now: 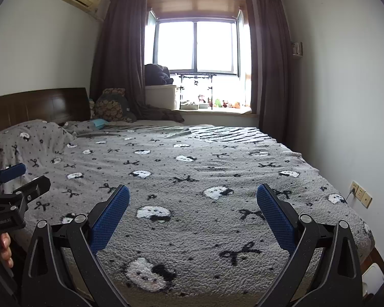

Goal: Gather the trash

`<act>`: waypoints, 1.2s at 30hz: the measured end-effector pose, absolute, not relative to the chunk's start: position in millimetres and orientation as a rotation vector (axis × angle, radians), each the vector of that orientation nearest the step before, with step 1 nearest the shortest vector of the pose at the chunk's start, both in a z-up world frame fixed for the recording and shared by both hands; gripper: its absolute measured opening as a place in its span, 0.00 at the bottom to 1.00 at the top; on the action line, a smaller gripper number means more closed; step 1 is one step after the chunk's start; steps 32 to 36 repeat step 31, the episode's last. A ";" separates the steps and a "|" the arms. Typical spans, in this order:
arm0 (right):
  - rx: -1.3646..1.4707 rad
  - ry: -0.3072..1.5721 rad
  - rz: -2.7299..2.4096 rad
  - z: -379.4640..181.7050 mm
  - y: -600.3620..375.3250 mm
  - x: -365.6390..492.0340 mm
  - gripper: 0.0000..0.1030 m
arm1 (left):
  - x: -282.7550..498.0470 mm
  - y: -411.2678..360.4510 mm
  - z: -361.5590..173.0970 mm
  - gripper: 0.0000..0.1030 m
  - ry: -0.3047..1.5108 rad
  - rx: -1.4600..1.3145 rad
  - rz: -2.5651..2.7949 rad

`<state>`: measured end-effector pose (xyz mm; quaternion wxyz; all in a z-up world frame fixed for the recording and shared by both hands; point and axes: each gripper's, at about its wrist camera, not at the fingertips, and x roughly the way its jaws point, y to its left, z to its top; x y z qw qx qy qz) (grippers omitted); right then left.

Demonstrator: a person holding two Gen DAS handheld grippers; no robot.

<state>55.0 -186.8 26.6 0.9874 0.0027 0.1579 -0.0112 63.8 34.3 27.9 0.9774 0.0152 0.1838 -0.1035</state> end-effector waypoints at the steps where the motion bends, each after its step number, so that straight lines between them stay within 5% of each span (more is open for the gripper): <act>1: 0.005 0.318 -0.022 26.9 -187.0 55.1 0.97 | 63.7 34.2 27.9 0.92 0.369 0.032 -0.208; 36: 0.010 0.349 -0.003 22.9 -191.0 58.3 0.97 | 65.0 36.4 31.9 0.92 0.402 0.005 -0.187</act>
